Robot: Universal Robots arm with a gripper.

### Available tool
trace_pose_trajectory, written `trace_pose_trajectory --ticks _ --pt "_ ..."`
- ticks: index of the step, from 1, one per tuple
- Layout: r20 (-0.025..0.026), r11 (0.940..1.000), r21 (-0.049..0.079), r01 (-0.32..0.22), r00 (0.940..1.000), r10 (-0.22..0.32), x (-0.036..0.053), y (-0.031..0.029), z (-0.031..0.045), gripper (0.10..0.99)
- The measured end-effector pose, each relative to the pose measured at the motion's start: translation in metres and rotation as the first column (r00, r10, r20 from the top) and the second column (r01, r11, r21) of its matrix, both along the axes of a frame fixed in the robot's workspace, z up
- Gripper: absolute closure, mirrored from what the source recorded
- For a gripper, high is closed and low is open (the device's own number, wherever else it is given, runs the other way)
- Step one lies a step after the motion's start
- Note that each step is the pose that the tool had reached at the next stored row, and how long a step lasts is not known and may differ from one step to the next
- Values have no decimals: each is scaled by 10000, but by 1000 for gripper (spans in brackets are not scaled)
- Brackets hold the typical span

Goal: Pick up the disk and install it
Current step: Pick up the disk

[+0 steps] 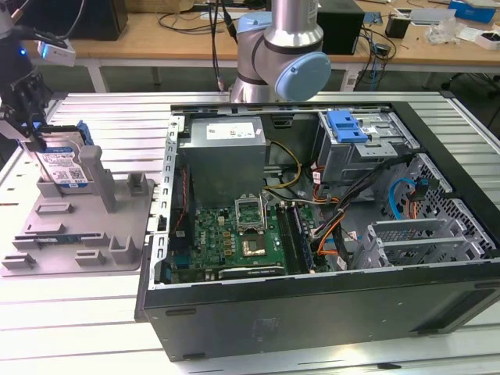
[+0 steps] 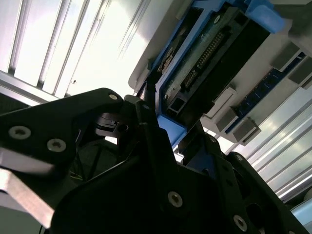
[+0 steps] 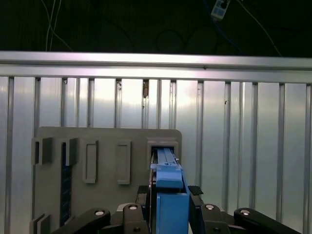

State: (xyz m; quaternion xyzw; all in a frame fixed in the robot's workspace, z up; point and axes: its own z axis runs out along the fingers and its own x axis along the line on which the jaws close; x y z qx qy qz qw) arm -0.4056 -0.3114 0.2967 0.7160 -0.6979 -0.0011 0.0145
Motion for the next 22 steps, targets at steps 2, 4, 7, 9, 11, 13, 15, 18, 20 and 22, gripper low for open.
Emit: trace_pose_trajectory --ticks 2,4,7,9,11,13,15,18,20,22 --pt "-3 10000 -1 0 10000 0 -1 0 -6 647" --pt "-1 10000 0 0 10000 0 0 0 -7 647" --pt "0 10000 0 0 10000 0 -1 1 -8 647" --pt "1 10000 1 0 10000 0 -1 1 -9 647" --pt "2 10000 1 0 10000 0 -3 1 -9 647" --pt "0 10000 0 0 10000 0 -7 1 -9 647" --pt "-1 10000 0 1 10000 -1 -14 1 -9 647" --pt "0 10000 0 0 10000 0 -21 1 -10 718" --pt "0 10000 1 0 10000 0 -21 1 -10 718" --pt "0 10000 0 1 10000 -1 -21 1 -10 718"
